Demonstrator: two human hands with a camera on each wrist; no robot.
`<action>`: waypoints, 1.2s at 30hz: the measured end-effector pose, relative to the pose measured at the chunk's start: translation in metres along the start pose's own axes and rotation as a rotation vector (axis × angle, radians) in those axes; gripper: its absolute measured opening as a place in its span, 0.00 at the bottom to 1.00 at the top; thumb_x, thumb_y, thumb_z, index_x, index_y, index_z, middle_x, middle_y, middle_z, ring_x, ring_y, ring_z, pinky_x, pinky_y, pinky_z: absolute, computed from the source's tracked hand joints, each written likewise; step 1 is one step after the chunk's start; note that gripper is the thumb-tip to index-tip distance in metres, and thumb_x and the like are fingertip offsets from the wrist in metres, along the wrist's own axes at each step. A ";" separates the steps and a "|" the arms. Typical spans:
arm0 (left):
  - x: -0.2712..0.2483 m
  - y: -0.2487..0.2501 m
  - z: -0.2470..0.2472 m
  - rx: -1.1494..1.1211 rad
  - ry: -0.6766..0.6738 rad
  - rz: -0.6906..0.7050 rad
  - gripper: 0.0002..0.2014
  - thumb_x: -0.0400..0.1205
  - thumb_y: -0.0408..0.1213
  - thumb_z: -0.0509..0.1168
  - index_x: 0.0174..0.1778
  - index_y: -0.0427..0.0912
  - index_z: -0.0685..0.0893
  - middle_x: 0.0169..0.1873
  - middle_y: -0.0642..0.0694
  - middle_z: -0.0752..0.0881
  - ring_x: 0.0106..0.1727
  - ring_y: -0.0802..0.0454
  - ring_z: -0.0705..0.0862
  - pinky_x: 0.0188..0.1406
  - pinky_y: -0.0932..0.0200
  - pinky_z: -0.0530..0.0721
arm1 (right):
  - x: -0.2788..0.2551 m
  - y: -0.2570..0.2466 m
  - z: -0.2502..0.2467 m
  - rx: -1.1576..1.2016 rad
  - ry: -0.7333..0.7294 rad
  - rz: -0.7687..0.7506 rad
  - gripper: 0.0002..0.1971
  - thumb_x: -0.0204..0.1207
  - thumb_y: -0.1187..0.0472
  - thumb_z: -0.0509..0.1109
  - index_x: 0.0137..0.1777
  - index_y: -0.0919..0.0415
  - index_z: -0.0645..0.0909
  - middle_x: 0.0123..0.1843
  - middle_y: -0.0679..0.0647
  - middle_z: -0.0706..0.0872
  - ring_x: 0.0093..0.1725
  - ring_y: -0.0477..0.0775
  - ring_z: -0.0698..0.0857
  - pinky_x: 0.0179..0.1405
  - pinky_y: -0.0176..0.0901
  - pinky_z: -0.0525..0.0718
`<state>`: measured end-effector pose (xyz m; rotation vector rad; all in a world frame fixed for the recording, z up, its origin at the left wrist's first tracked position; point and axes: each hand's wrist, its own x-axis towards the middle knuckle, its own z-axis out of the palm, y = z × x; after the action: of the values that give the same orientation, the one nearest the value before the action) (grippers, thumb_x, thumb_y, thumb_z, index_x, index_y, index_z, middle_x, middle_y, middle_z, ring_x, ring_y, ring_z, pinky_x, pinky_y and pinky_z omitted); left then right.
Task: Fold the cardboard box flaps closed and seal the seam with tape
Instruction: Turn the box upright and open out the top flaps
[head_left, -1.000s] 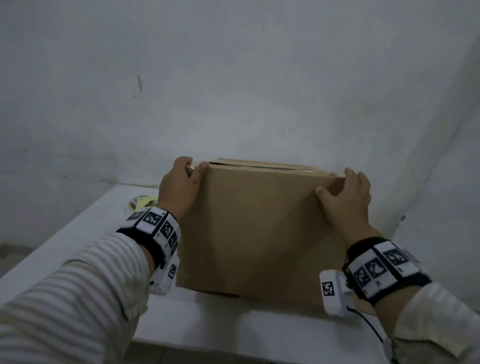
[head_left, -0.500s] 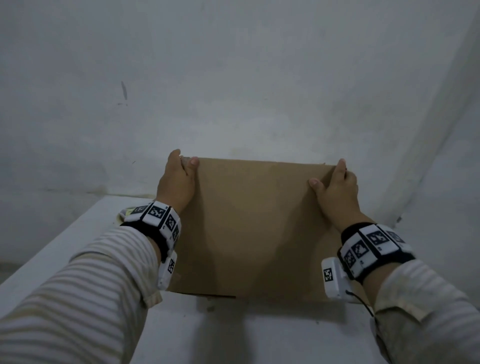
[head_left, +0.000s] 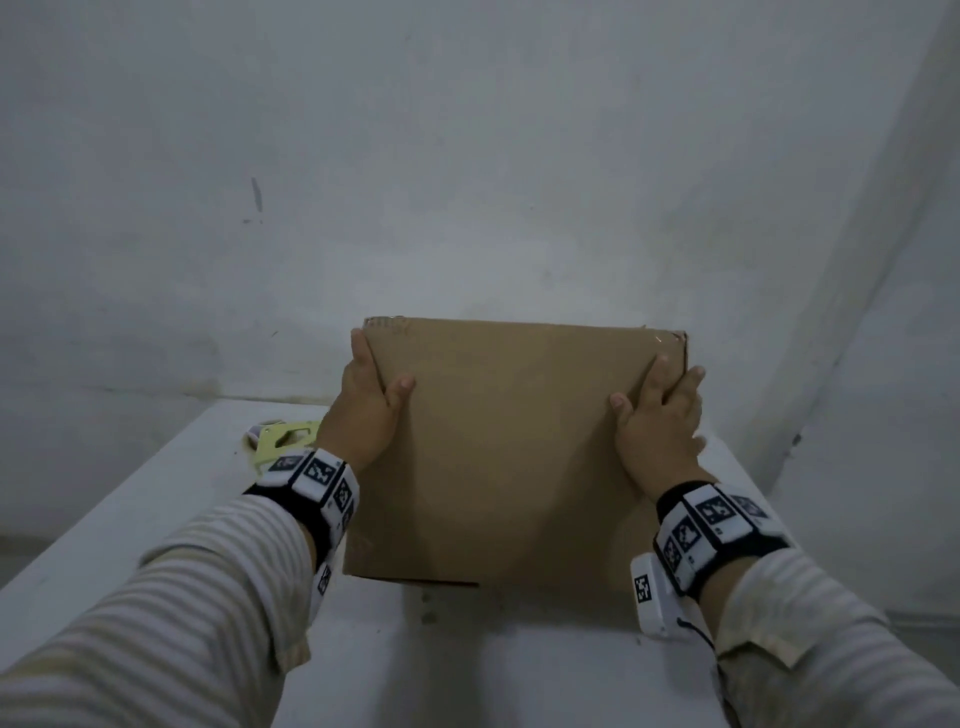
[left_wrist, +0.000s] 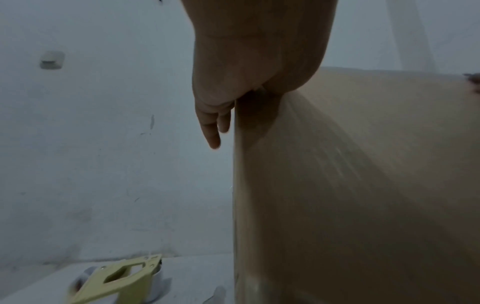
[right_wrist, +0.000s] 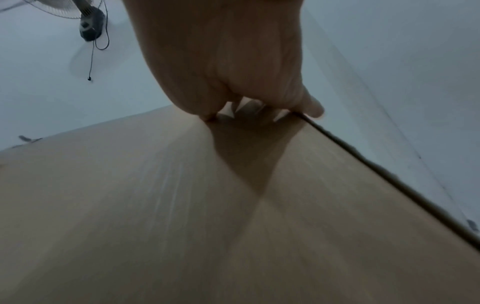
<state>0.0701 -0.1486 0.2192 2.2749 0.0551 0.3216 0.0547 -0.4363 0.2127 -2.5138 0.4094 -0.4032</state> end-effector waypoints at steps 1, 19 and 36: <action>-0.006 -0.005 0.003 0.007 -0.025 -0.019 0.41 0.85 0.54 0.53 0.82 0.49 0.30 0.81 0.38 0.56 0.79 0.38 0.66 0.75 0.42 0.66 | -0.006 0.006 0.004 0.004 -0.022 0.016 0.36 0.84 0.43 0.51 0.83 0.50 0.35 0.84 0.61 0.31 0.83 0.72 0.47 0.76 0.73 0.56; -0.014 0.011 -0.013 0.122 -0.075 0.053 0.41 0.85 0.46 0.60 0.84 0.48 0.36 0.84 0.40 0.48 0.83 0.40 0.57 0.79 0.44 0.62 | -0.013 0.004 -0.025 -0.140 0.093 0.005 0.30 0.80 0.40 0.55 0.78 0.53 0.58 0.81 0.66 0.55 0.74 0.73 0.64 0.72 0.66 0.65; -0.001 0.002 0.015 0.462 -0.109 0.012 0.23 0.85 0.53 0.49 0.65 0.37 0.72 0.71 0.40 0.70 0.67 0.32 0.72 0.65 0.39 0.76 | -0.043 -0.033 0.029 -0.418 -0.144 -0.518 0.26 0.85 0.45 0.44 0.81 0.50 0.59 0.84 0.53 0.59 0.83 0.59 0.56 0.80 0.61 0.57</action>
<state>0.0727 -0.1607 0.2107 2.7476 0.0640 0.2045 0.0326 -0.3800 0.2000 -3.0253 -0.2538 -0.3510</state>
